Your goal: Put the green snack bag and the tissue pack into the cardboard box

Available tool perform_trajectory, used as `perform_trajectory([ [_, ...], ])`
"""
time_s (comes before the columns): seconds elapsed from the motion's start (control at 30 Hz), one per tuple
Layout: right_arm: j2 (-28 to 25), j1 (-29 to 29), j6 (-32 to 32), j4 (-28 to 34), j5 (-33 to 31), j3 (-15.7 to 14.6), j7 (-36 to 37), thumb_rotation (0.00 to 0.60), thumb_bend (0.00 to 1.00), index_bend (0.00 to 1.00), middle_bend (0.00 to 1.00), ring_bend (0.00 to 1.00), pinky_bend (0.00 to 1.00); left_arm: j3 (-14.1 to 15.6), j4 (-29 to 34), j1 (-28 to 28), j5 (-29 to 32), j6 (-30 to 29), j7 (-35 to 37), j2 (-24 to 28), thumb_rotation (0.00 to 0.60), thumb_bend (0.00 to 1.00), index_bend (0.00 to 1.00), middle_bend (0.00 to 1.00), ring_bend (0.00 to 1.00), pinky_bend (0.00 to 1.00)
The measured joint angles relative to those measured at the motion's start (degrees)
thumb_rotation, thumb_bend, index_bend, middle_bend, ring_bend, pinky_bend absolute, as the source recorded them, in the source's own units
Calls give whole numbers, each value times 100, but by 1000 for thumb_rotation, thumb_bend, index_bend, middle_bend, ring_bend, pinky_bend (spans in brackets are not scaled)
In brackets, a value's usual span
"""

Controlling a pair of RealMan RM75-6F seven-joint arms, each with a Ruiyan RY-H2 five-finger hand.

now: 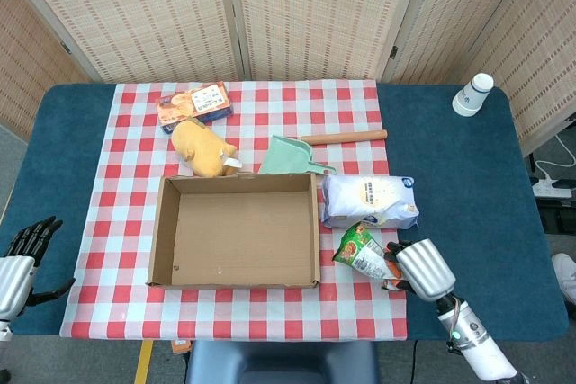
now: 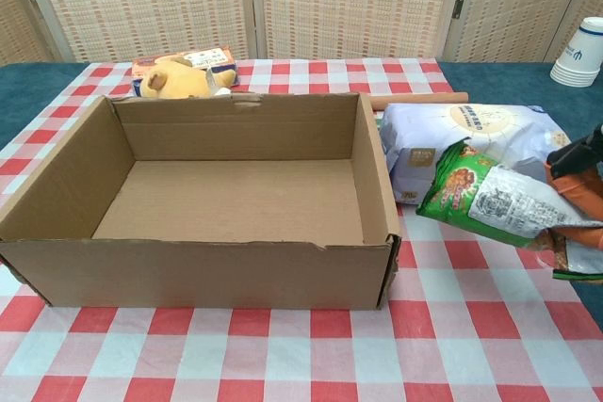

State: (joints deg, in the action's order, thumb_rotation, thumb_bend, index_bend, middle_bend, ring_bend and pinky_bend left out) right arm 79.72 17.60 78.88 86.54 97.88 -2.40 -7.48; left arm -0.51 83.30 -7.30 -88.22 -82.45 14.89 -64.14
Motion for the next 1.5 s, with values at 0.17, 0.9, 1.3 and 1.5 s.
perform_trajectory([
  [0.17, -326, -21, 235, 614, 222, 61, -425, 600, 365, 853, 623, 649, 848, -6, 0, 13, 3, -29, 32, 13, 600, 202, 0, 0, 0, 75],
  [0.9, 297, 1875, -1512, 1622, -335, 1578, -1718, 600, 366, 860, 628, 661, 862, -30, -55, 20, 69, -8, 144, 21, 600, 202, 0, 0, 0, 75],
  [1.3, 848, 2802, -2866, 986, -1997, 2019, -2058, 600, 0, 0, 63, 0, 0, -56, -146, 28, 114, 2, 314, 34, 600, 203, 0, 0, 0, 75],
  [1.5, 621, 2975, -3011, 1256, -2520, 2068, -2221, 600, 0, 0, 39, 0, 0, -73, -174, 39, 93, -62, 296, -2, 600, 203, 0, 0, 0, 76],
])
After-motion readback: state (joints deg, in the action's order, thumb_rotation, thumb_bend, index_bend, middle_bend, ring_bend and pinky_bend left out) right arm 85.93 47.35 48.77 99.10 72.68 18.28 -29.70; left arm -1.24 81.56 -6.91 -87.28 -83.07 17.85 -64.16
